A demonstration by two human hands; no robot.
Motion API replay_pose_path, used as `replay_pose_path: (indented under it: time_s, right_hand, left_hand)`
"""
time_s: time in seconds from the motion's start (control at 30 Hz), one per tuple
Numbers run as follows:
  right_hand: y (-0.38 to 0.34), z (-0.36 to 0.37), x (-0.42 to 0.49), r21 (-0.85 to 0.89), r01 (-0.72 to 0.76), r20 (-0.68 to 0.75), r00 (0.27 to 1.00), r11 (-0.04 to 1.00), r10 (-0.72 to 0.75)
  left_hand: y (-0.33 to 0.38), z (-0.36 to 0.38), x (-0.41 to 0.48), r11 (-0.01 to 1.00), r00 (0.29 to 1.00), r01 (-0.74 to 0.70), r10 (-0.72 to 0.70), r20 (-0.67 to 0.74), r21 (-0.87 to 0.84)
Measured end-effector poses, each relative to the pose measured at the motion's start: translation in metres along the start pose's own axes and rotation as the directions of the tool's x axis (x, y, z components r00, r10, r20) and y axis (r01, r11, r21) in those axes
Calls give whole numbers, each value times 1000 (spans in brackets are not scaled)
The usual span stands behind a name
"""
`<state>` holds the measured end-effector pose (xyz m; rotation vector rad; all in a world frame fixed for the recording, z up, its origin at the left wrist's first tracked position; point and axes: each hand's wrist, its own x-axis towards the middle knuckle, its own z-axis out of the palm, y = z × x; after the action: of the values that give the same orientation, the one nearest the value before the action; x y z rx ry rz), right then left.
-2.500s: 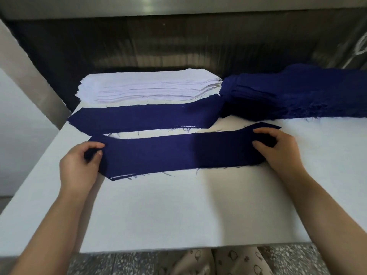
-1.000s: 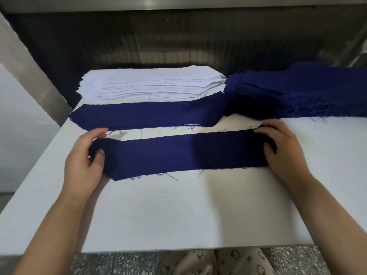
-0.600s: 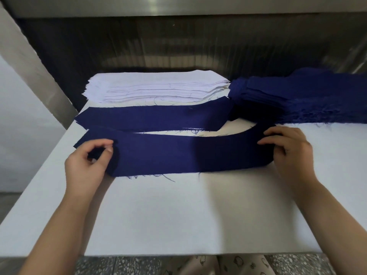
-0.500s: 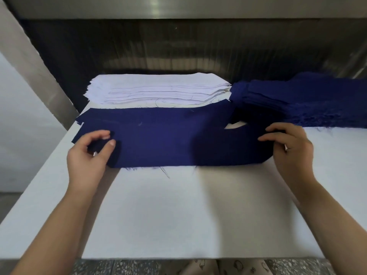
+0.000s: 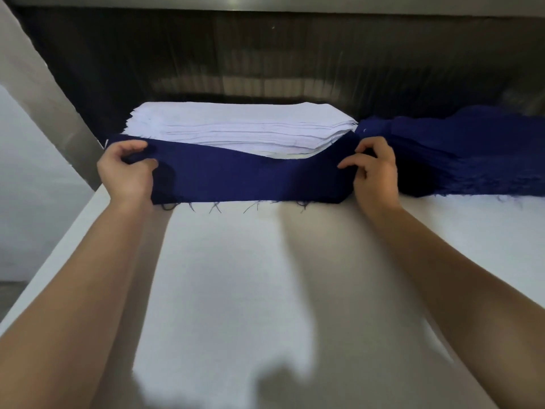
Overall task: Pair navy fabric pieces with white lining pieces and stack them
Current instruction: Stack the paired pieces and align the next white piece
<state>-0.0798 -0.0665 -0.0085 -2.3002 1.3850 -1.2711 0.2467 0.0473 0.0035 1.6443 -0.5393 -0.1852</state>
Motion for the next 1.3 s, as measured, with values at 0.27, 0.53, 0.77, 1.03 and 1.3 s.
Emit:
replay_pose_path:
  time_s: [0.27, 0.53, 0.77, 1.03, 1.3]
  right_hand:
    - [8, 6, 3, -221, 68, 170, 985, 973, -30]
    - [-5, -19, -7, -91, 89, 27, 996, 992, -87]
    - [2, -69, 11, -88, 158, 2, 987, 984, -158]
    - [28, -96, 37, -484, -42, 211, 964, 874, 163]
    - [38, -109, 52, -312, -101, 277, 941, 945, 192]
  left_hand:
    - [-19, -5, 3, 992, 995, -30, 18, 97, 122]
    - [-4, 6, -20, 969, 995, -65, 81, -56, 240]
    - [15, 58, -57, 991, 994, -58, 46, 103, 119]
    - [49, 139, -115, 994, 933, -113, 106, 344, 0]
    - [88, 203, -172, 971, 784, -185, 240, 572, -153]
